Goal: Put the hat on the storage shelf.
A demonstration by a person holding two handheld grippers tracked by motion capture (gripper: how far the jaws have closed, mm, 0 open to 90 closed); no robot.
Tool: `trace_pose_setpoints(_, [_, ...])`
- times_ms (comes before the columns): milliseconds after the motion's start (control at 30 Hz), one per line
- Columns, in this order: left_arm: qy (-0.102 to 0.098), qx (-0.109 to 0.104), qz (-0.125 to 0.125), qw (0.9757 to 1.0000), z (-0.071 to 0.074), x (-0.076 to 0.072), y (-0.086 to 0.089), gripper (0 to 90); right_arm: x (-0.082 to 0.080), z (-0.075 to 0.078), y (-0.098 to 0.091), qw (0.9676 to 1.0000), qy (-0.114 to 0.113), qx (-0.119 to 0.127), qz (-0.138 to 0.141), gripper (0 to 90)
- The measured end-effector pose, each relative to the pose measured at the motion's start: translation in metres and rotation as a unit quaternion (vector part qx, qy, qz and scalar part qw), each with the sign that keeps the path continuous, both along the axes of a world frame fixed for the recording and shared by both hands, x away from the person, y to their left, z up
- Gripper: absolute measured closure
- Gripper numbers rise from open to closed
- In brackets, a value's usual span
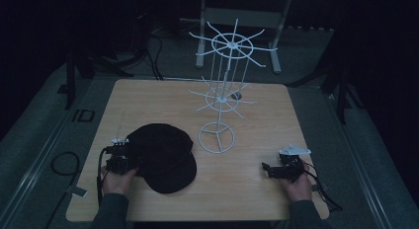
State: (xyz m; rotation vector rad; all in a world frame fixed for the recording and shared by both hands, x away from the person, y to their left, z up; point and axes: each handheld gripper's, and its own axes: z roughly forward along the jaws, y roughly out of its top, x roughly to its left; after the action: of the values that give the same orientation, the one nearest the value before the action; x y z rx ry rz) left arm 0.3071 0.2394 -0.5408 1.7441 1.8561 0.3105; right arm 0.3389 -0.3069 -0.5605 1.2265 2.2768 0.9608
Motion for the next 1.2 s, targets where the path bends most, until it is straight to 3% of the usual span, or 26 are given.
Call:
trace_pose_setpoints(433, [-0.016,-0.029,0.016,0.9993,0.001,0.001,0.012,74.8,0.000,0.000,0.000,1.0000,0.000,0.000,0.000,12.3])
trace_pose_setpoints(667, [-0.037,-0.056,0.002,0.9977,0.008,-0.001,0.018,76.5,0.000,0.000,0.000,1.0000,0.000,0.000,0.000,12.2])
trace_pose_setpoints(867, [-0.058,-0.054,-0.015,0.9967,0.022,-0.002,0.020,76.6,0.000,0.000,0.000,1.0000,0.000,0.000,0.000,12.3])
trace_pose_setpoints(1200, [-0.098,-0.060,-0.045,0.9924,0.045,-0.006,0.022,76.7,0.000,0.000,0.000,1.0000,0.000,0.000,0.000,12.3])
